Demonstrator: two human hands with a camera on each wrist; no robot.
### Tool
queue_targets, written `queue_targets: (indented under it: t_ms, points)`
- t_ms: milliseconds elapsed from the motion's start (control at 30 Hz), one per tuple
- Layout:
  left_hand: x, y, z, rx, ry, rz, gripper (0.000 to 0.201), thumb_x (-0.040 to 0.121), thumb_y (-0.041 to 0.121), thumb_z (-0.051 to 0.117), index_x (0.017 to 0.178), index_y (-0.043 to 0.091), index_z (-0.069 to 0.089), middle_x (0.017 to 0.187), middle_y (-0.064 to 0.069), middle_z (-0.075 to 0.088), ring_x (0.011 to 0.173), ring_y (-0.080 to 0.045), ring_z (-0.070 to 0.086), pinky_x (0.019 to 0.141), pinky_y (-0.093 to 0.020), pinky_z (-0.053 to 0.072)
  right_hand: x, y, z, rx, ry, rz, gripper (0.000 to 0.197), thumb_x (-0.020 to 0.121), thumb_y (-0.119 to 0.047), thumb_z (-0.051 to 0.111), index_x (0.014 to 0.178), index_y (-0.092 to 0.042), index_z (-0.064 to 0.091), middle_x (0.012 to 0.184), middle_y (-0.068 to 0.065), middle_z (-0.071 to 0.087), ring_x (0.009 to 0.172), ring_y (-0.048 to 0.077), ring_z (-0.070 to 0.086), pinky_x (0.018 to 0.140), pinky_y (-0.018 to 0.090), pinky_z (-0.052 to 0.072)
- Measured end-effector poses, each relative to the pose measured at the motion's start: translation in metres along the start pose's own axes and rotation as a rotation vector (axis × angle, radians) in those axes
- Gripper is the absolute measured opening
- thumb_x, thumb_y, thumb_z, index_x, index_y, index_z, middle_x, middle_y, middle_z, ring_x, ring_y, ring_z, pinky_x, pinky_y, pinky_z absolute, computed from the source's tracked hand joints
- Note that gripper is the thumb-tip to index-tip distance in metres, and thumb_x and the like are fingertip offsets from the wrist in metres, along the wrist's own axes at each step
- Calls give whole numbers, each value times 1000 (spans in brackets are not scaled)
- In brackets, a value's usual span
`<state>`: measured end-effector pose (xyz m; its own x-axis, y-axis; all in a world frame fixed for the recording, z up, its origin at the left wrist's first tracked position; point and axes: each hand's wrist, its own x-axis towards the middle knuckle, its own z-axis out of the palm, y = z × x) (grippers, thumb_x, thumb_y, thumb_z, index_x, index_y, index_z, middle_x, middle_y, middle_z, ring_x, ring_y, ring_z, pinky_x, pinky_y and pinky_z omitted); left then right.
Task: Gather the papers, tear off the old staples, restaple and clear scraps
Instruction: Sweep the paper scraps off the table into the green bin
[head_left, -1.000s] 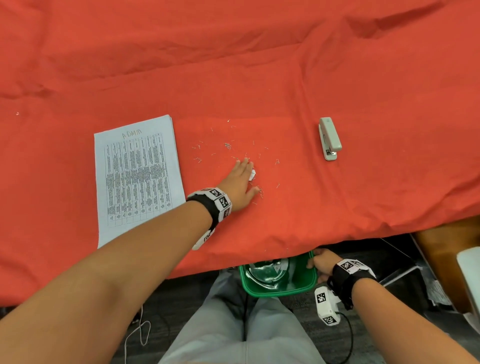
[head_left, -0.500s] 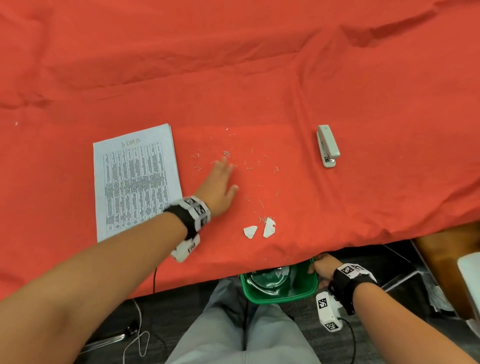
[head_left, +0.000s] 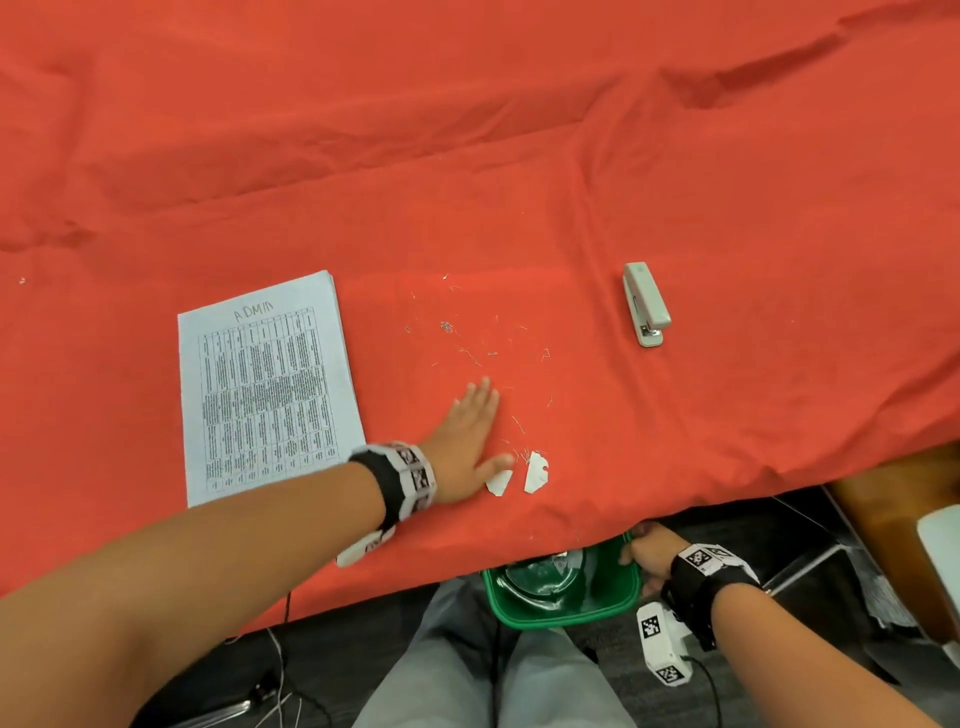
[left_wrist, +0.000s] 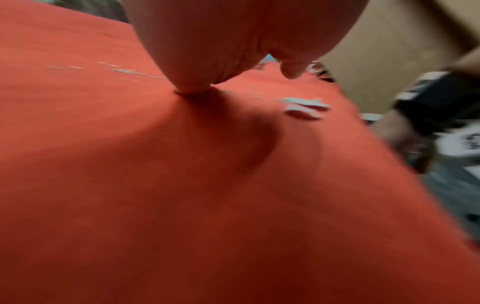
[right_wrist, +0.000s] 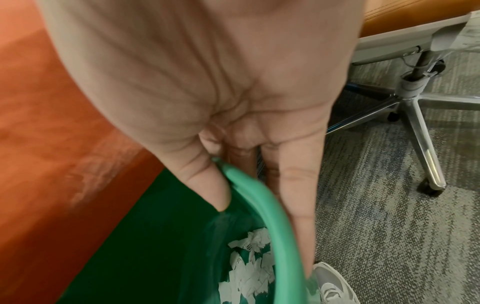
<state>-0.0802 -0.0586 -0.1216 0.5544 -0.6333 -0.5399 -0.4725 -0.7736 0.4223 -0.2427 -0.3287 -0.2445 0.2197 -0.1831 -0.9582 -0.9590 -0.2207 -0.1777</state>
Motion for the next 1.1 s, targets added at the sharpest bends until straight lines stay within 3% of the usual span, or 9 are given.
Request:
queue_targets:
  t_ms: [133,300,400,467,633,733,800,967,1100]
  points:
    - [-4,8,-2,42,-32,106,80,97,50,33,151,10,-11,158,-7,-22,146,-20,-19,121,-37,-3,-18,-6,-2,14,-6,-19,33,71,5,54,103,1,61,105,34,65,89,56,64,69,66,53]
    - [39,-56,-63,-22,273,-249,79,98,47,35,151,3,-3,159,-16,-14,147,-31,-13,120,-42,-2,-27,-9,-3,131,10,-8,29,81,13,46,96,-7,61,96,24,66,81,40,66,52,42,58]
    - [49,-81,-76,-22,257,-393,83,96,51,35,151,1,-3,159,-18,-11,148,-32,-9,121,-43,1,-24,-6,-3,125,9,-22,31,79,13,48,99,-6,62,99,27,66,84,44,67,62,52,59]
    - [47,-73,-65,14,211,-342,84,96,52,36,151,1,-4,159,-18,-14,147,-33,-10,121,-44,1,-24,-6,-2,128,2,-20,30,79,13,47,97,-7,61,101,29,65,87,47,66,61,52,58]
    - [13,-13,-16,35,-5,24,84,96,52,35,150,7,-11,157,-11,-24,146,-24,-20,121,-41,-3,-31,-7,0,170,8,-2,30,82,16,43,88,-9,59,85,21,63,70,36,62,39,33,53]
    - [-5,10,-2,54,-130,168,78,98,48,33,151,10,-10,158,-6,-20,147,-17,-16,120,-30,-4,-31,-7,-1,157,-8,2,29,83,15,43,91,-8,59,83,19,63,68,34,62,39,33,52]
    - [0,9,-13,44,-81,185,74,100,45,32,152,10,-7,159,-4,-17,147,-15,-14,120,-28,-4,-31,-8,-2,145,-12,6,28,82,14,45,94,-8,59,85,20,64,70,34,64,42,34,54]
    - [53,-44,-76,-40,228,-128,71,100,39,34,151,3,-1,159,-15,-10,148,-28,-10,120,-37,-2,-29,-7,-5,150,3,3,28,81,14,46,93,-8,60,89,24,64,76,39,65,46,37,55]
    - [77,-85,-102,-81,277,-393,76,99,45,33,150,0,0,159,-19,-9,148,-31,-6,120,-41,2,-27,-4,-5,164,12,0,32,82,15,44,87,-12,60,85,22,64,72,39,64,46,40,55]
